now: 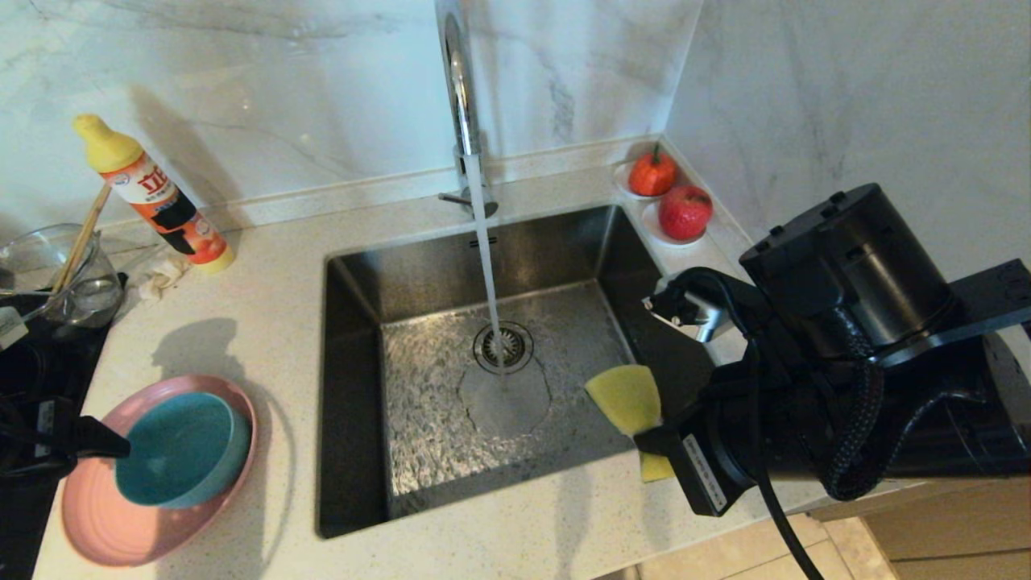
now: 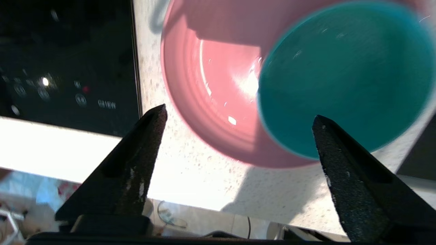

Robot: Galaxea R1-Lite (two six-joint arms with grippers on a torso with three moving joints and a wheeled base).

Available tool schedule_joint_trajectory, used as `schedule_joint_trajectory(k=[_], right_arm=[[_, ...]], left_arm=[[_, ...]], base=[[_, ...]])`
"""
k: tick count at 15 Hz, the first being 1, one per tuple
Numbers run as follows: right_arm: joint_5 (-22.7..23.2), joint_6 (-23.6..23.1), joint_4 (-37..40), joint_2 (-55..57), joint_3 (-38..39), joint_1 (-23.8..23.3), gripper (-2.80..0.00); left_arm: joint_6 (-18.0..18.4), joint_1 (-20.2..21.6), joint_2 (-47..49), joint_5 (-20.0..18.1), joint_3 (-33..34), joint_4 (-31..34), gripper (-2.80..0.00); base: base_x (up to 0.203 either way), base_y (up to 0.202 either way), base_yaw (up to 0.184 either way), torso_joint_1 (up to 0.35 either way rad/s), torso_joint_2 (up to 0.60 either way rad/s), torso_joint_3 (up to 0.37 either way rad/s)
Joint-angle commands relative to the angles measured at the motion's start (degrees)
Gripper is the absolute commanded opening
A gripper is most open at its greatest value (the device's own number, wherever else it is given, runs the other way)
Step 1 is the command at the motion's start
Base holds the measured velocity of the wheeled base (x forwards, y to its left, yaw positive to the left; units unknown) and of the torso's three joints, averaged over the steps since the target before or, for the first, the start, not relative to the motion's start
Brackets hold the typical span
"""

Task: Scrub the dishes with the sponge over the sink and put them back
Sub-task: Pick up a bowl and the sponge

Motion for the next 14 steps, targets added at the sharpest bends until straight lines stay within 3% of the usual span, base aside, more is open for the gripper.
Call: schedule_joint_trajectory(k=[1,5,12,14], right_arm=[[0.0,0.1,0.2,-0.1,-0.2,0.0,-2.8],[0.0,0.1,0.0,0.1,-0.3,0.0,-2.8],[-0.2,0.2,-0.1,-0.2,-0.3,0.0,-2.8],[-0.2,0.2,-0.1,-0.2,-0.3,-0.1,-2.8]], left_arm=[[0.0,1.2,0.8,0.0,1.6,-0.3,0.0],[0.1,3.4,1.9,0.0,5.0,-5.2,0.0],[0.0,3.8,3.4,-2.2,7.5,-6.7,0.0],[-1.8,3.8,4.4,-2.8,7.9,-6.7,0.0]], base=[[0.0,0.0,0.0,0.0,0.0,0.0],[0.0,0.0,0.0,0.0,0.0,0.0],[0.0,0.0,0.0,0.0,0.0,0.0],[0.0,0.0,0.0,0.0,0.0,0.0]])
